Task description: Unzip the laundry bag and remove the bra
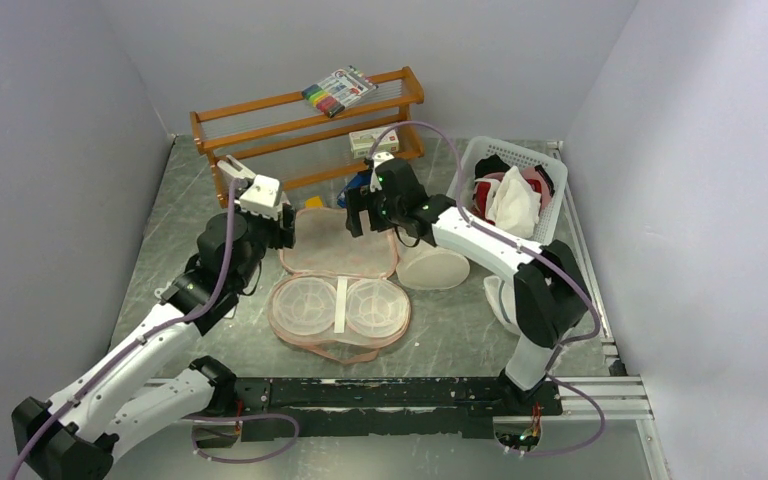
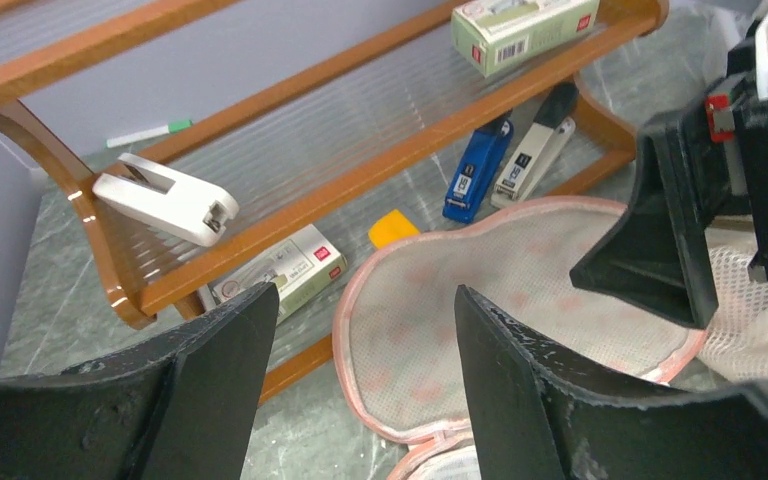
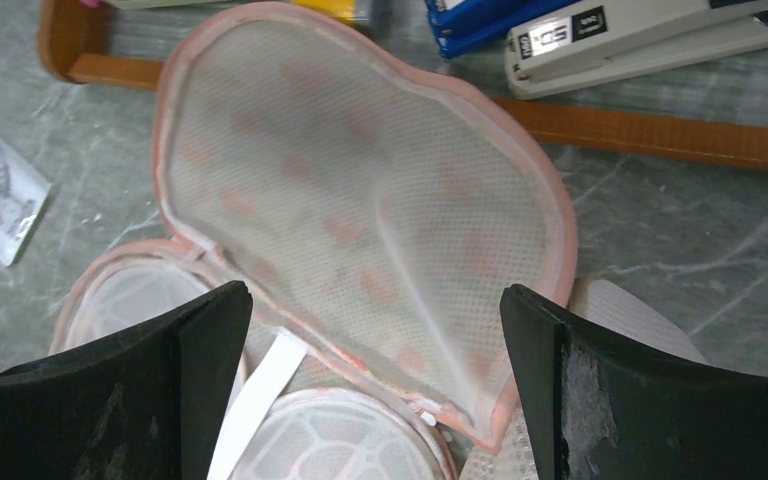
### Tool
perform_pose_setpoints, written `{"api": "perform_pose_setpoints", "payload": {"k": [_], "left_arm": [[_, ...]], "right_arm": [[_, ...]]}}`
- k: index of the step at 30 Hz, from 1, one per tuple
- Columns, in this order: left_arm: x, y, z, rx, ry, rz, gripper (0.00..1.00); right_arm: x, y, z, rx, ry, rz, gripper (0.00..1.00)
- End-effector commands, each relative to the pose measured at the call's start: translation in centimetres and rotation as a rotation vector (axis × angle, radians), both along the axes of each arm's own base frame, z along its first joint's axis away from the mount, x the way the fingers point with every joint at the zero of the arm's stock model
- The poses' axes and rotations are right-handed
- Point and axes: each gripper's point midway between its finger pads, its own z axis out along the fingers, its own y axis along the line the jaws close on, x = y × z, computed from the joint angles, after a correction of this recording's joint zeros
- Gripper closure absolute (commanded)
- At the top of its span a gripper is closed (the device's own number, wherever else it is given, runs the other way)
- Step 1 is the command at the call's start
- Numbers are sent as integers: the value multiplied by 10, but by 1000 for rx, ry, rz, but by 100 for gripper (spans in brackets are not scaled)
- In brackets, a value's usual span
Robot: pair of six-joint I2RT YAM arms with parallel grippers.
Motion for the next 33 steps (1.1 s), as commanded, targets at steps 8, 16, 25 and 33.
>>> {"api": "perform_pose_setpoints", "payload": {"k": [8,16,25,33], "left_arm": [[3,-5,9,-19,-14,-15,23],[7,-12,3,-10,10,-35,24],[6,-14,3,-19,8,-47,23],[6,-16,2,-22,13,-57,23]], "right_arm": [[35,-31,-13,-111,27,-140,12],[38,-30,-32,-68,102,-112,19],[46,-22,-49,-62,122,-103,37],[49,-18,-44,-44,113,-95,44]]}}
